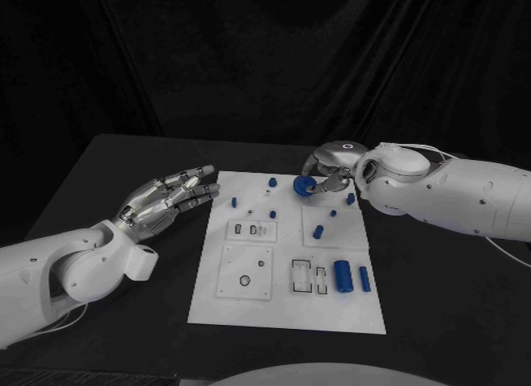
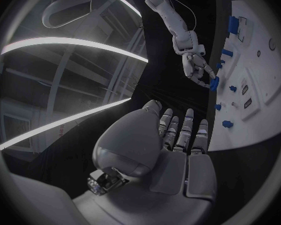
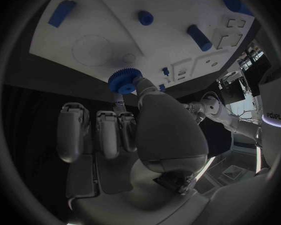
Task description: Assemble the parts on the task board
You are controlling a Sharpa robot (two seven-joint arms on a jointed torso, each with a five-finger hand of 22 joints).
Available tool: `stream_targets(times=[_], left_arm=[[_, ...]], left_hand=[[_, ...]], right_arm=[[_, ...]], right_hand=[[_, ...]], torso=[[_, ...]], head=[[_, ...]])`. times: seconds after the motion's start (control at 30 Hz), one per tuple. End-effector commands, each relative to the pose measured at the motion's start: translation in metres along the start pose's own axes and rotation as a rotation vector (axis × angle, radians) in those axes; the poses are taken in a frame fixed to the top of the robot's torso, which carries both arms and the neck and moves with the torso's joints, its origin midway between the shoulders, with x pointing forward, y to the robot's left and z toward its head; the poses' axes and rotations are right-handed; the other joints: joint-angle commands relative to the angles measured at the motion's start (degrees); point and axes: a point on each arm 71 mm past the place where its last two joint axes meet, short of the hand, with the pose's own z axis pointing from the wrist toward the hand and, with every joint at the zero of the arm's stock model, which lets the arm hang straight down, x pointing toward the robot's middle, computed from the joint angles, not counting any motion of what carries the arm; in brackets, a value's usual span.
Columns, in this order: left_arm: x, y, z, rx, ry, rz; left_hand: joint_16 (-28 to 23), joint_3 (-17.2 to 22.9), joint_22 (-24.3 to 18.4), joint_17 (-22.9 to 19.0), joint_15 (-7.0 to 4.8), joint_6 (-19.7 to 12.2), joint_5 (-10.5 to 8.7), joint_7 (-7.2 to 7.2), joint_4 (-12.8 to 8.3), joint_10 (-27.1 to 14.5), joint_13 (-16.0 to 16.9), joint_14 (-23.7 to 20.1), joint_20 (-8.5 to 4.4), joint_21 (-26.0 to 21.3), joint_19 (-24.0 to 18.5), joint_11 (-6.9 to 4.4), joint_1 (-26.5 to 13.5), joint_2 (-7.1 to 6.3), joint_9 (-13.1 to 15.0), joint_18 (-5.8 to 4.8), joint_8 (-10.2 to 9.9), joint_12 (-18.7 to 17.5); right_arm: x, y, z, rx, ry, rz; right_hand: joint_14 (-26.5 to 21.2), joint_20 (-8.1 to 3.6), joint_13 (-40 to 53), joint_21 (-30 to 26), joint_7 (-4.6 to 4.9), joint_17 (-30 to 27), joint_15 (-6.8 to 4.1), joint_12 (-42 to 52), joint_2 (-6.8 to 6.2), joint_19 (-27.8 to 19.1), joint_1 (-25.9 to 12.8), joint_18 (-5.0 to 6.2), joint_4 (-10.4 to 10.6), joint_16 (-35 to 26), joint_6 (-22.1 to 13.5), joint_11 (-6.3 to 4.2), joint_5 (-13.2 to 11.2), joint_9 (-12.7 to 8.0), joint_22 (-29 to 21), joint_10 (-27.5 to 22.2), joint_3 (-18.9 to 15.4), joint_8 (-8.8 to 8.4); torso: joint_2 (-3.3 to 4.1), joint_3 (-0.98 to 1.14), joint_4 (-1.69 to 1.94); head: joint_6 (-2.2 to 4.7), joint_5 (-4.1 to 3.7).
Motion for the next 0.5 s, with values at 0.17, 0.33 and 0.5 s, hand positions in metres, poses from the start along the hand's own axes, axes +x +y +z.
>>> stream_targets(times=[0.17,0.33,0.5], left_arm=[[0.002,0.000,0.001,0.008,0.012,-0.009],[0.002,0.000,0.001,0.006,0.011,-0.008],[0.003,0.000,0.002,0.005,0.013,-0.009]], left_hand=[[0.71,3.03,0.13,-0.44,0.16,0.40,1.09,0.19,-0.54,-0.22,0.54,-0.67,0.40,-0.67,-0.18,0.65,0.91,0.19,1.02,1.46,0.56,0.63],[0.84,3.11,0.13,-0.42,0.18,0.44,1.09,0.19,-0.54,-0.21,0.55,-0.60,0.40,-0.66,-0.16,0.65,0.90,0.15,1.03,1.45,0.57,0.69],[0.84,3.11,0.13,-0.42,0.18,0.44,1.09,0.19,-0.54,-0.21,0.55,-0.60,0.40,-0.66,-0.16,0.65,0.90,0.15,1.03,1.45,0.57,0.69]], right_arm=[[-0.004,0.019,0.012,-0.036,-0.002,-0.006],[-0.004,0.028,0.021,-0.053,0.007,-0.010],[-0.003,0.037,0.030,-0.067,0.019,-0.016]], right_hand=[[5.90,-0.18,15.35,1.92,-0.54,15.53,-0.55,0.95,0.09,2.23,-0.09,-2.09,-0.30,0.97,5.02,-0.30,1.79,5.50,13.57,5.97,1.91,4.90],[5.90,-0.19,15.35,1.76,-0.53,15.53,-0.55,0.95,0.10,2.14,-0.09,-2.05,-0.30,0.97,5.01,-0.30,1.76,5.52,13.51,5.97,1.93,4.91],[5.90,-0.20,15.35,1.70,-0.48,15.53,-0.56,0.95,0.12,2.11,-0.06,-2.03,-0.34,0.97,4.89,-0.27,1.70,5.56,13.49,5.97,1.99,4.89]], torso=[[0.06,-0.03,0.06],[0.06,-0.04,0.12],[0.16,0.01,0.22]], head=[[-0.11,0.05],[-0.13,-0.17],[-0.13,-0.54]])
